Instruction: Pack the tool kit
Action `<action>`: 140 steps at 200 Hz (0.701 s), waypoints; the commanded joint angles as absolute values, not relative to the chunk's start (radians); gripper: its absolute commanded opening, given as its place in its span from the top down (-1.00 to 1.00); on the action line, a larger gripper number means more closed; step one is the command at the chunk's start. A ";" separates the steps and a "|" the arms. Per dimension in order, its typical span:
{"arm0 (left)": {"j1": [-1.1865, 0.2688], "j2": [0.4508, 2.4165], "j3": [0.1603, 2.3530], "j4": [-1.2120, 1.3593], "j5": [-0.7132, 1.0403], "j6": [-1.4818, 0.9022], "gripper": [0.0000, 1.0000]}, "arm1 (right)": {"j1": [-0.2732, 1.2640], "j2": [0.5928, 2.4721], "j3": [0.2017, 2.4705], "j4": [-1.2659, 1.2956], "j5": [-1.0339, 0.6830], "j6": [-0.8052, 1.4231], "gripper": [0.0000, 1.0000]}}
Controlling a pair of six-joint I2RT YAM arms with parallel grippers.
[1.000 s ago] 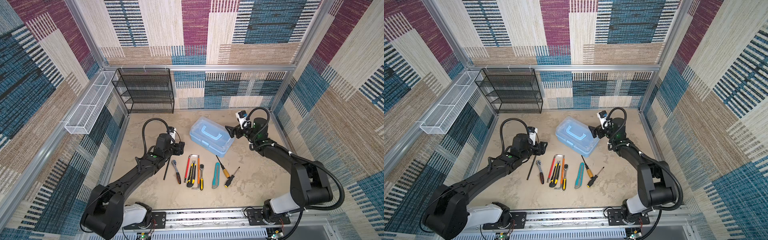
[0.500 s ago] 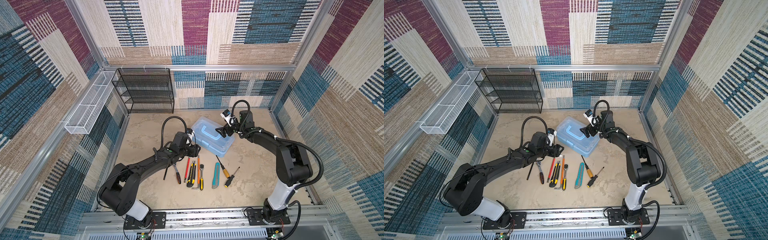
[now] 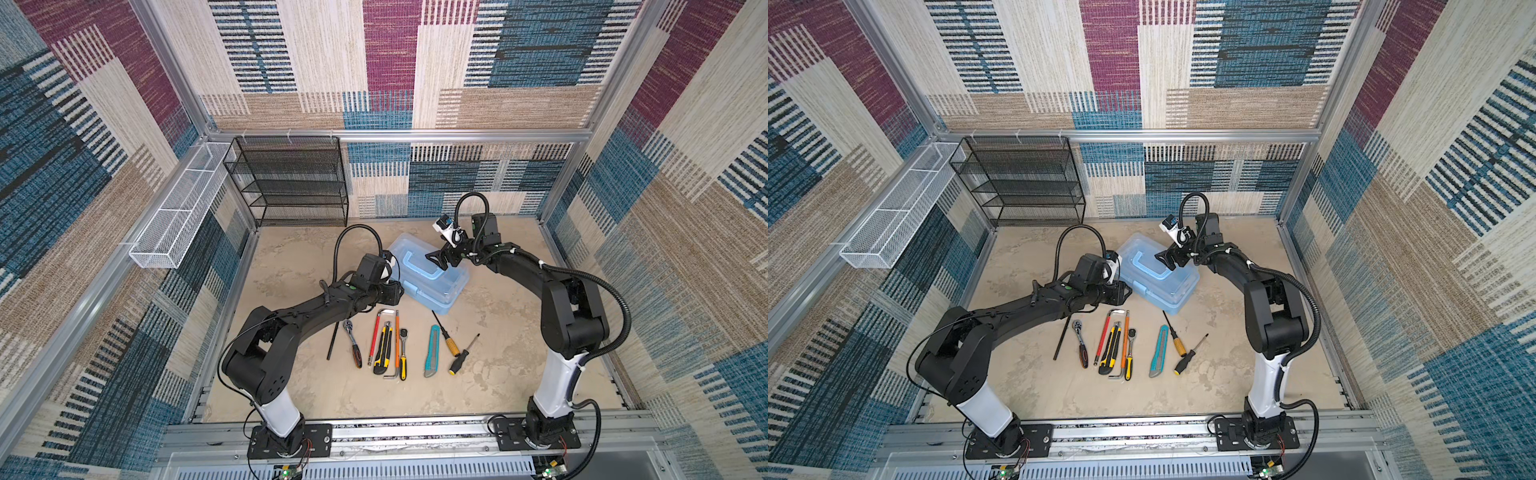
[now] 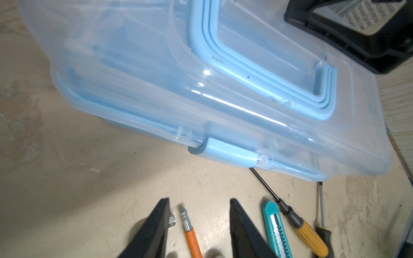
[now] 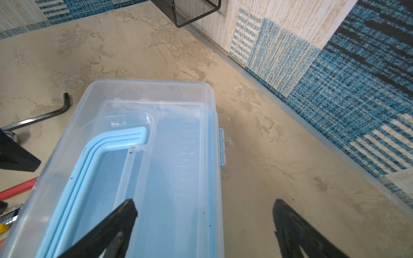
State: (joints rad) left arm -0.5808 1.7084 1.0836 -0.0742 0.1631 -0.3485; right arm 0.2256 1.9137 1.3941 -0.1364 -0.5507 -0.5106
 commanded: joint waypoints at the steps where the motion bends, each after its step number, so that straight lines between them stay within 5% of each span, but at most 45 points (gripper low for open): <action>1: -0.581 1.738 1.119 -0.134 0.169 -0.364 0.05 | 0.227 1.921 1.399 -0.236 -0.555 -0.580 -0.94; 140: -0.577 1.913 1.369 -0.224 0.133 -0.301 0.06 | 0.227 1.848 1.217 -0.195 -0.562 -0.410 -0.81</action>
State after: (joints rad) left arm -0.5781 1.8893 1.3468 -0.2207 0.1402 -0.3336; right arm 0.2256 1.8584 1.2522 -0.0818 -0.5900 -0.4335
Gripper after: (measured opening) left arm 0.469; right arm 0.909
